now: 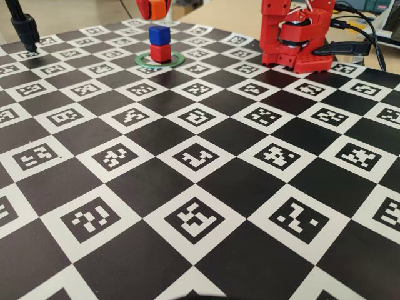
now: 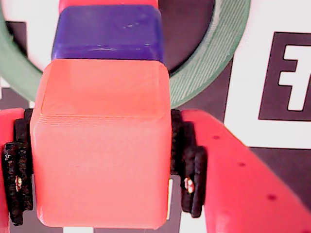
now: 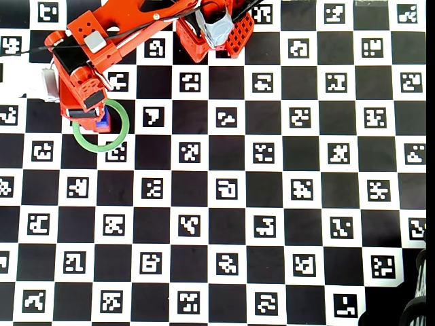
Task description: Grab the red cube then put it in the green circle then put the blue cube on top and finally the orange cube on top
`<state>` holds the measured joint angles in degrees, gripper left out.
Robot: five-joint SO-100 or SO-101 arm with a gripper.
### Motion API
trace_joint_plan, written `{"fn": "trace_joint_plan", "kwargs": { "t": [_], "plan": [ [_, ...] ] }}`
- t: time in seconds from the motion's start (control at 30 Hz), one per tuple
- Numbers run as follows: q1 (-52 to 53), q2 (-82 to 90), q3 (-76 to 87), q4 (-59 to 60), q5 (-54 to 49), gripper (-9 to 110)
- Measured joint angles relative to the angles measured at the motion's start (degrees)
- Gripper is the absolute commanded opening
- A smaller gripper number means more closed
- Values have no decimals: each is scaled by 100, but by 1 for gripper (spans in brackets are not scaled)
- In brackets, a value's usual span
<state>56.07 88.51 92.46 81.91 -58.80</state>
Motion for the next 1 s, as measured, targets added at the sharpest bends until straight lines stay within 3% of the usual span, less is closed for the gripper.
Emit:
{"fn": "trace_joint_plan", "kwargs": {
  "t": [1.0],
  "plan": [
    [0, 0, 255, -220, -62, 6]
  ]
}}
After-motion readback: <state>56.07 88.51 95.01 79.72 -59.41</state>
